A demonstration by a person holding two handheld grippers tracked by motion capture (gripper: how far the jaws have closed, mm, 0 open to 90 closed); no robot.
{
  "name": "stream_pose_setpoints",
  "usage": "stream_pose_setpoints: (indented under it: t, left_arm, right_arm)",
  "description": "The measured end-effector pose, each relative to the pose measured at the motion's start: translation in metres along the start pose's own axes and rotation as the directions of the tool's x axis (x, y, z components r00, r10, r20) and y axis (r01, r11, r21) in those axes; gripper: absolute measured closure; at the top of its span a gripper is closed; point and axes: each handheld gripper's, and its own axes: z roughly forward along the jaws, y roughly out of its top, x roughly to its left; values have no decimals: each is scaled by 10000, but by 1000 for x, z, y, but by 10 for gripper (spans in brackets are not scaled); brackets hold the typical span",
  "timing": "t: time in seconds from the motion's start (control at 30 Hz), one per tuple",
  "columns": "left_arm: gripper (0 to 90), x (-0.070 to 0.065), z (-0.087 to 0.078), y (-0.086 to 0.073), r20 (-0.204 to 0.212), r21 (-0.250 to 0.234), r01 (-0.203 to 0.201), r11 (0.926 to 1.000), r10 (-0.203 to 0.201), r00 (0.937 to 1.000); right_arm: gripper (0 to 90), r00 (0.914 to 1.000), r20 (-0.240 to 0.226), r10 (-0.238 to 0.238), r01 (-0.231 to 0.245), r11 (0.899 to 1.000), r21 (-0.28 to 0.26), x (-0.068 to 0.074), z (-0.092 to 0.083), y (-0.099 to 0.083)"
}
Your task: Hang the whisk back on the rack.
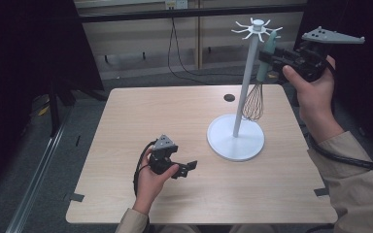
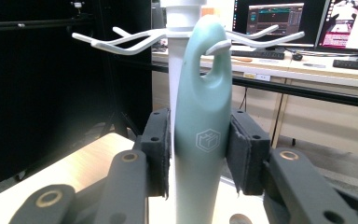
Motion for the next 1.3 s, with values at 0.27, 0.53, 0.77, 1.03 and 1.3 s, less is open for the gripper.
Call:
stream_pose_setpoints:
  t: [0.27, 0.53, 0.77, 1.03, 1.3]
  left_arm:
    - [33, 0, 0, 0, 32, 13, -22, 10000, 22, 10000]
    - [33, -1, -1, 1, 21, -2, -54, 10000, 54, 10000]
    - [33, -2, -1, 1, 7, -5, -73, 10000, 73, 10000]
    - [33, -1, -2, 1, -35, -4, -115, 9999, 115, 9999]
    - [33, -2, -5, 2, -52, -114, -124, 9999, 124, 9999]
  right_arm:
    - [543, 10000, 48, -75, 75, 10000, -24, 2, -2, -1]
    - [366, 9999, 86, -126, 125, 9998, 156, 5, -8, -10]
    - [252, 10000, -7, 75, -74, 9993, 365, 6, -12, -23]
    - [174, 9994, -127, 318, -309, 9976, 621, 6, -16, -41]
    - [162, 9991, -104, 399, -388, 9954, 875, 4, -21, -61]
